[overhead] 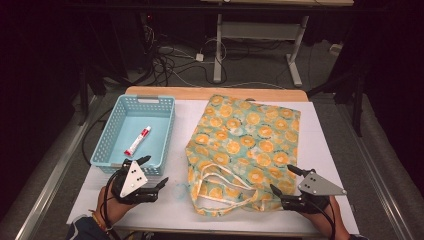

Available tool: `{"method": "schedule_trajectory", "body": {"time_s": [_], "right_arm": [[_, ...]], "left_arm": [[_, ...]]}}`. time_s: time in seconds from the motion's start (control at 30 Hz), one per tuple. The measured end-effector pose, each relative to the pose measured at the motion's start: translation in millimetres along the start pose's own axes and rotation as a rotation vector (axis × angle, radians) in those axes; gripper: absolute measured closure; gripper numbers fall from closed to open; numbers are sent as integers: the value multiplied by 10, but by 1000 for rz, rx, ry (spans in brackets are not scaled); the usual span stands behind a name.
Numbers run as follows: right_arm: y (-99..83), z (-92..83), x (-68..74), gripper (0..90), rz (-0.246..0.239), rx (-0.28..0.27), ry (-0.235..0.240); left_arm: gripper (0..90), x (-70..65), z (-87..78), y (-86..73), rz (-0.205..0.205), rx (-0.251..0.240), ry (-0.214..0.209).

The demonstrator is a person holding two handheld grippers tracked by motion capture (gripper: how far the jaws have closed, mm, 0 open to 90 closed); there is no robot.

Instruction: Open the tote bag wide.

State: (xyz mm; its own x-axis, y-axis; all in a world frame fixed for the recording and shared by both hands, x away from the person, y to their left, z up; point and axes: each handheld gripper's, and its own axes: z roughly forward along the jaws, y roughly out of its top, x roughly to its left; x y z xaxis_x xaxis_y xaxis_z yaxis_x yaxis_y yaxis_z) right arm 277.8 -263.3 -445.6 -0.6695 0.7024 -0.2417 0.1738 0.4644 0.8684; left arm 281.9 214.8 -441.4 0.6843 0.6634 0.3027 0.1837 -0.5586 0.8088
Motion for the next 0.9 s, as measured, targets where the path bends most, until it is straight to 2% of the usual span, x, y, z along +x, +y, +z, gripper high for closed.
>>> {"method": "schedule_trajectory", "body": {"time_s": [0.13,0.4,0.57,0.6,0.67,0.77,0.8,0.83,0.9], "right_arm": [[10,-10,5,211,-2,2,-1],[13,11,13,249,-11,19,14],[60,75,69,383,-42,43,59],[60,75,69,383,-42,43,59],[140,133,95,496,-70,78,106],[248,207,133,585,-100,101,138],[248,207,133,585,-100,101,138],[333,258,154,613,-111,101,166],[427,304,180,621,-124,94,183]], "left_arm": [[169,-31,9,6,20,6,-6],[171,-20,32,-1,23,6,-25],[171,-51,11,-10,24,14,-32],[171,-58,2,-6,25,13,-32],[171,-69,-3,1,28,12,-32],[171,-66,12,3,26,14,-33],[171,-65,16,2,25,15,-35],[171,-64,20,-1,24,17,-36],[172,-62,22,-8,21,20,-38]]}}
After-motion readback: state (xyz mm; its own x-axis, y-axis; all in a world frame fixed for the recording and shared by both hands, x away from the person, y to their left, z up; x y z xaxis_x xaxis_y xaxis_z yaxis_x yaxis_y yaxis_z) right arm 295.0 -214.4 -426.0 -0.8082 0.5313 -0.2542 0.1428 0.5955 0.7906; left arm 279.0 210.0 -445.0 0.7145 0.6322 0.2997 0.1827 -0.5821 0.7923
